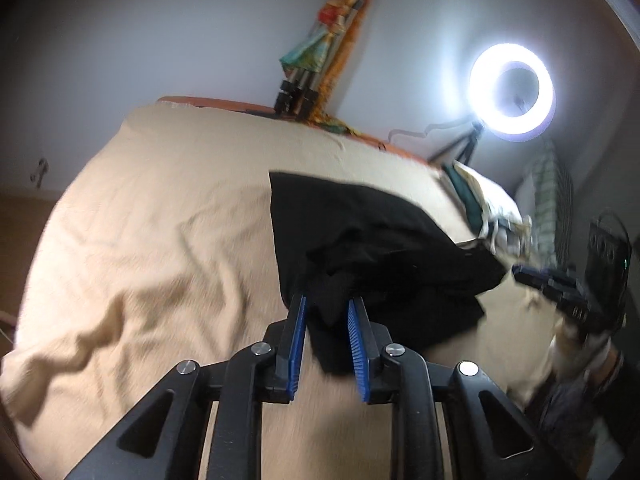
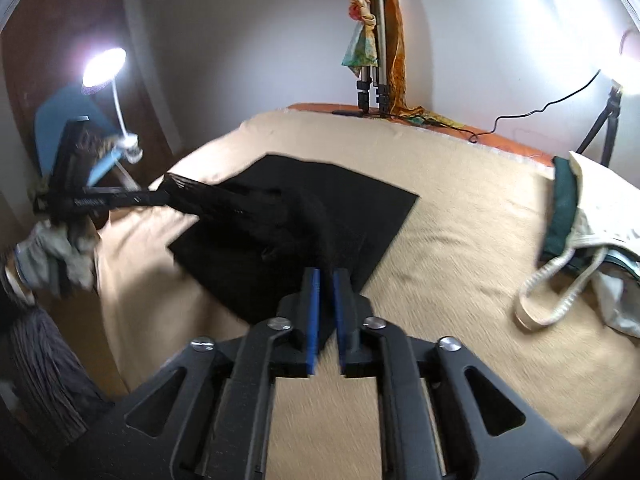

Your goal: Fold small clothes

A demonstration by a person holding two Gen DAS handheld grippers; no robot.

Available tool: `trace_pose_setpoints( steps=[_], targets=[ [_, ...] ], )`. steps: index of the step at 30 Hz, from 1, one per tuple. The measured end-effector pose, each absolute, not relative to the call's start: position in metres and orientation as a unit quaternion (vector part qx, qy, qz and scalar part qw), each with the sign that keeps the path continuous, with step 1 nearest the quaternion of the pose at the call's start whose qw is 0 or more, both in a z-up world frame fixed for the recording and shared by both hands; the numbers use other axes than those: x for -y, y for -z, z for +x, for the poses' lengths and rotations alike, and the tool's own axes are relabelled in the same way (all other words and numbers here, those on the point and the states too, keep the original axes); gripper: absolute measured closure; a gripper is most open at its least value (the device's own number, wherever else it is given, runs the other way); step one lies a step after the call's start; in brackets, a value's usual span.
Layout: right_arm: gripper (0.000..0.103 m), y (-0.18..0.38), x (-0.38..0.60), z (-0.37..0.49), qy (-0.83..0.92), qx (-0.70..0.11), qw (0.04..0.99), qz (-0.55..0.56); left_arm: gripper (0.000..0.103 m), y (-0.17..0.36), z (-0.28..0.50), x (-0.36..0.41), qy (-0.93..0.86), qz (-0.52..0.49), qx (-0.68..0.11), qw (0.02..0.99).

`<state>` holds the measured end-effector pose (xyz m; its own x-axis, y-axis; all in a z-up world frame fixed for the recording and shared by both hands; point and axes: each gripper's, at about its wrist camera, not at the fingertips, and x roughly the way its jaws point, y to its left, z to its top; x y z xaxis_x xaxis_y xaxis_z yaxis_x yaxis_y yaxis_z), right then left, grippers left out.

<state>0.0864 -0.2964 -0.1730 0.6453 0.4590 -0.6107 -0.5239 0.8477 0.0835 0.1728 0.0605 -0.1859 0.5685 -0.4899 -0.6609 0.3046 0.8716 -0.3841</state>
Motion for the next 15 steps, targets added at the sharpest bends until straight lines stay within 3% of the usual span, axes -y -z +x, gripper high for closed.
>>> trace_pose_setpoints(
  steps=[3,7,11,15],
  targets=[
    [0.082,0.172,0.312,0.069,-0.278,-0.317,0.906,-0.032,0.081,0.183,0.152,-0.074,0.229,-0.119,-0.407,0.876],
    [0.077,0.178,0.327,0.078,-0.266,-0.349,0.897,0.057,0.071,0.183,0.159,-0.095,0.206,-0.184,-0.408,0.87],
    [0.076,0.192,0.322,0.097,-0.268,-0.395,0.868,0.137,0.046,0.194,0.177,-0.093,0.198,-0.241,-0.425,0.85],
    [0.076,0.213,0.319,0.106,-0.269,-0.433,0.835,0.209,0.044,0.216,0.19,-0.084,0.18,-0.264,-0.449,0.834]
  ],
)
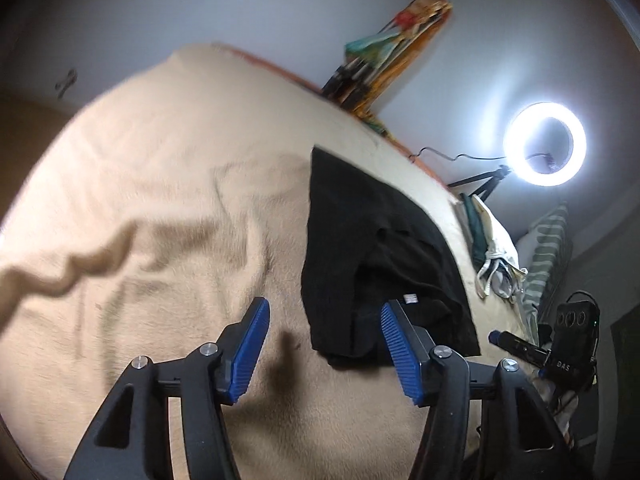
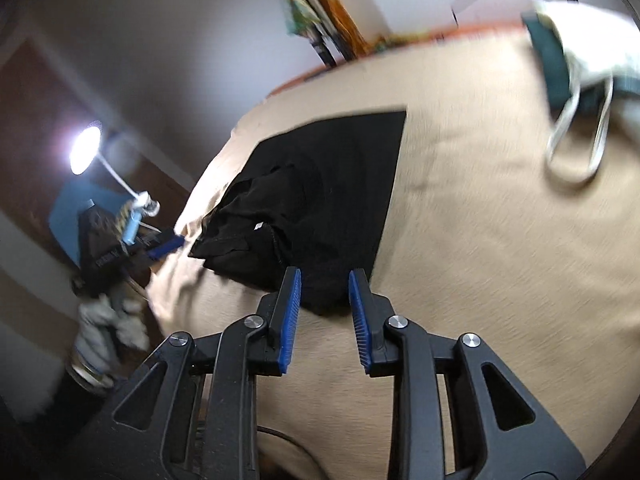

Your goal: Fold small clothes

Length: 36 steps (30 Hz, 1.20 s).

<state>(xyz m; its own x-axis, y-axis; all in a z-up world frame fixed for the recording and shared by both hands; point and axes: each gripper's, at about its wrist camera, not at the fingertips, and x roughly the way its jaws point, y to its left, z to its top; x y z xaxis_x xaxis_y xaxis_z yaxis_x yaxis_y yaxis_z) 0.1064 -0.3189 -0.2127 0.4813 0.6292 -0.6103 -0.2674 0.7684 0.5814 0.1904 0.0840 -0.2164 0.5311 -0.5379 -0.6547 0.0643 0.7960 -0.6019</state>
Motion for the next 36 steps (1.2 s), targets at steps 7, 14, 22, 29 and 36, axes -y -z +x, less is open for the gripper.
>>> trace_pose_setpoints(
  steps=[7,14,22,29,36],
  targets=[
    [0.076,0.238,0.312,0.113,-0.27,-0.473,0.8,0.251,0.066,0.235,0.197,-0.085,0.196,-0.292,-0.471,0.809],
    [0.097,0.232,0.311,0.112,-0.289,-0.466,0.793,0.266,0.103,0.221,0.195,-0.081,0.2,-0.269,-0.45,0.828],
    [0.098,0.218,0.334,0.114,-0.297,-0.445,0.791,0.297,0.103,0.196,0.176,-0.066,0.199,-0.204,-0.433,0.855],
    [0.098,0.232,0.327,0.114,-0.242,-0.479,0.817,0.213,0.08,0.199,0.162,-0.047,0.211,-0.124,-0.447,0.861],
    [0.088,0.199,0.325,0.108,-0.231,-0.425,0.859,0.164,0.076,0.176,0.16,-0.042,0.202,-0.108,-0.407,0.884]
  ],
)
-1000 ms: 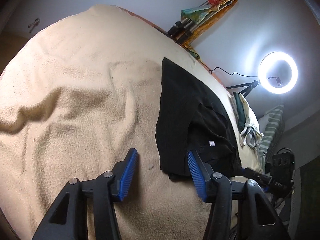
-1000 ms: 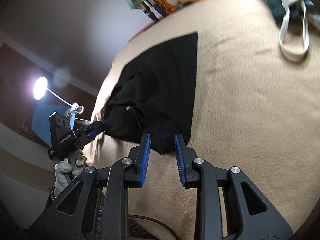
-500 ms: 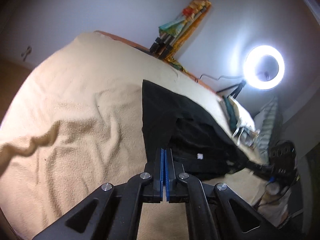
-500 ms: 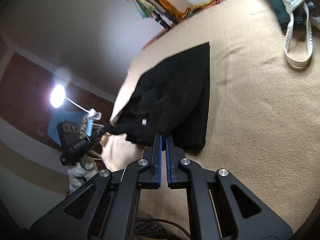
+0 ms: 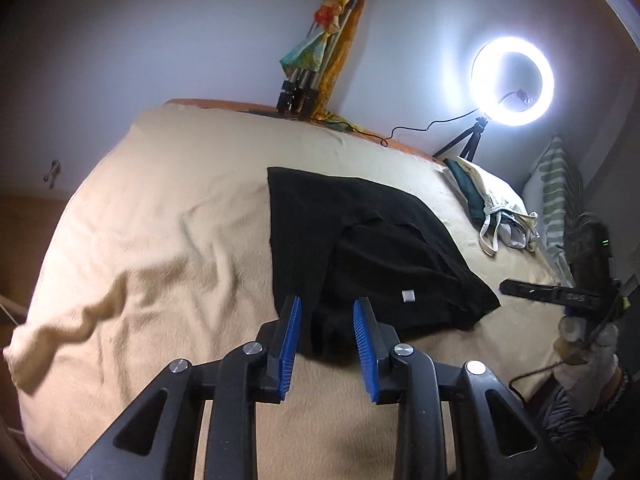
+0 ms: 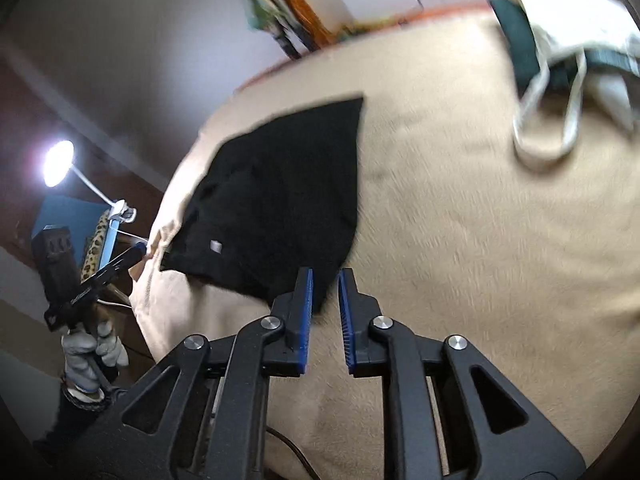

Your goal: Fold small clothes

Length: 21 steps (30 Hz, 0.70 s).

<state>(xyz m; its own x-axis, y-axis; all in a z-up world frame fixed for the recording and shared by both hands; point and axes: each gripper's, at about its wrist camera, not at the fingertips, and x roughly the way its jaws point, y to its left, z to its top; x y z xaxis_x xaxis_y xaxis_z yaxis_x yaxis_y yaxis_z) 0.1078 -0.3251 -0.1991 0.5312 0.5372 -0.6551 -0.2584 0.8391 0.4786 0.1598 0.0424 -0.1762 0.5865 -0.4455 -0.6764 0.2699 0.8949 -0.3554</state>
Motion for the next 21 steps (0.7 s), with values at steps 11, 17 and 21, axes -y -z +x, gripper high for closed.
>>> trace_pose_setpoints(
  steps=[11,17,21],
  targets=[
    [0.088,0.216,0.266,0.152,-0.276,-0.437,0.851,0.093,0.075,0.216,0.181,0.025,0.227,-0.014,-0.469,0.853],
    [0.088,0.222,0.276,0.157,-0.288,-0.447,0.84,0.106,0.07,0.21,0.145,0.007,0.225,0.003,-0.456,0.861],
    [0.088,0.206,0.266,0.145,-0.312,-0.417,0.85,0.08,0.068,0.194,0.143,-0.029,0.212,-0.06,-0.426,0.878]
  ],
)
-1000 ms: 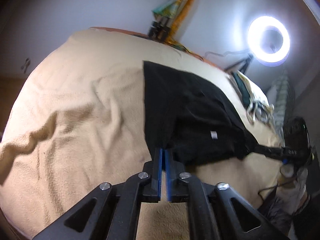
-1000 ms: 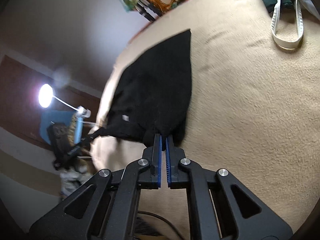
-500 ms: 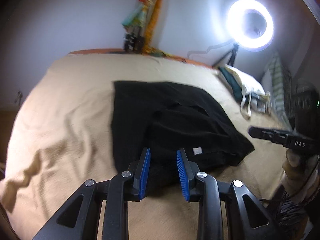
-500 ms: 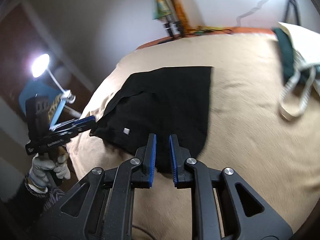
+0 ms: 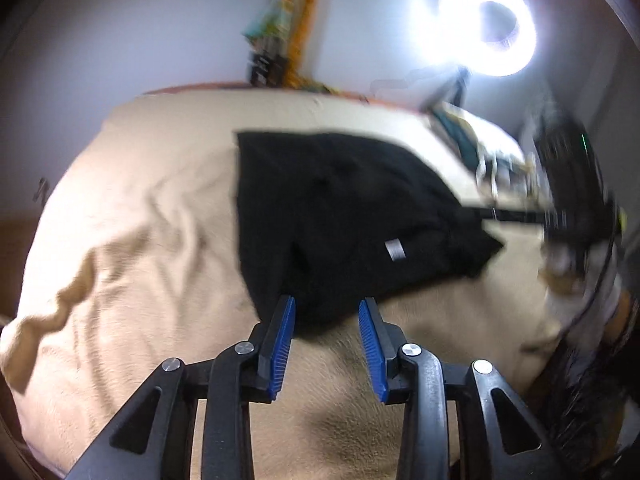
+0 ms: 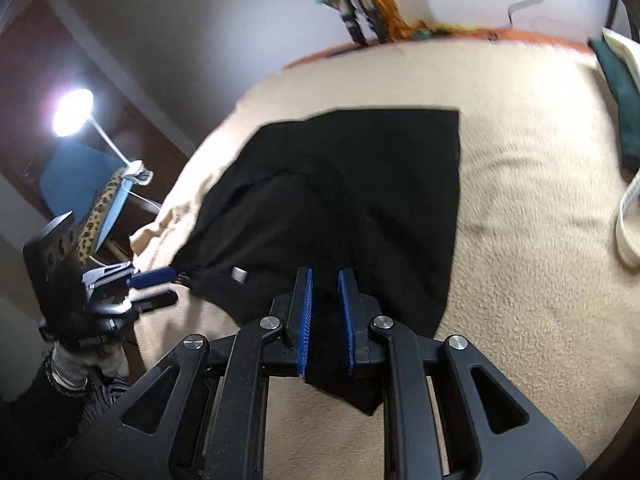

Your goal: Fold small clothes

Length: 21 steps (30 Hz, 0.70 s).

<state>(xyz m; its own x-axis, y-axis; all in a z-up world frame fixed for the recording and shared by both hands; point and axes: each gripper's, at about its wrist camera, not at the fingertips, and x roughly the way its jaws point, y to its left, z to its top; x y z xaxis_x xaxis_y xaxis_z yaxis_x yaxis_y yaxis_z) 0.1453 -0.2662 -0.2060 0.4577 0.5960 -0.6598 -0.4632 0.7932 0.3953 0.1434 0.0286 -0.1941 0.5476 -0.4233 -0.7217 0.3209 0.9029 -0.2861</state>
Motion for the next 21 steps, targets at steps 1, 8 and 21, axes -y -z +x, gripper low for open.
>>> trace_pose_setpoints(
  steps=[1,8,21],
  targets=[
    [0.088,0.206,0.261,0.143,-0.316,-0.415,0.851,0.067,0.068,0.192,0.146,-0.035,0.204,-0.071,-0.421,0.881],
    [0.088,0.224,0.223,0.116,-0.331,-0.452,0.826,-0.056,0.068,0.191,0.164,-0.066,0.155,-0.114,-0.419,0.888],
    [0.059,0.181,0.318,0.162,-0.3,-0.371,0.866,0.151,0.053,0.185,0.239,-0.074,0.148,-0.21,-0.413,0.874]
  ],
)
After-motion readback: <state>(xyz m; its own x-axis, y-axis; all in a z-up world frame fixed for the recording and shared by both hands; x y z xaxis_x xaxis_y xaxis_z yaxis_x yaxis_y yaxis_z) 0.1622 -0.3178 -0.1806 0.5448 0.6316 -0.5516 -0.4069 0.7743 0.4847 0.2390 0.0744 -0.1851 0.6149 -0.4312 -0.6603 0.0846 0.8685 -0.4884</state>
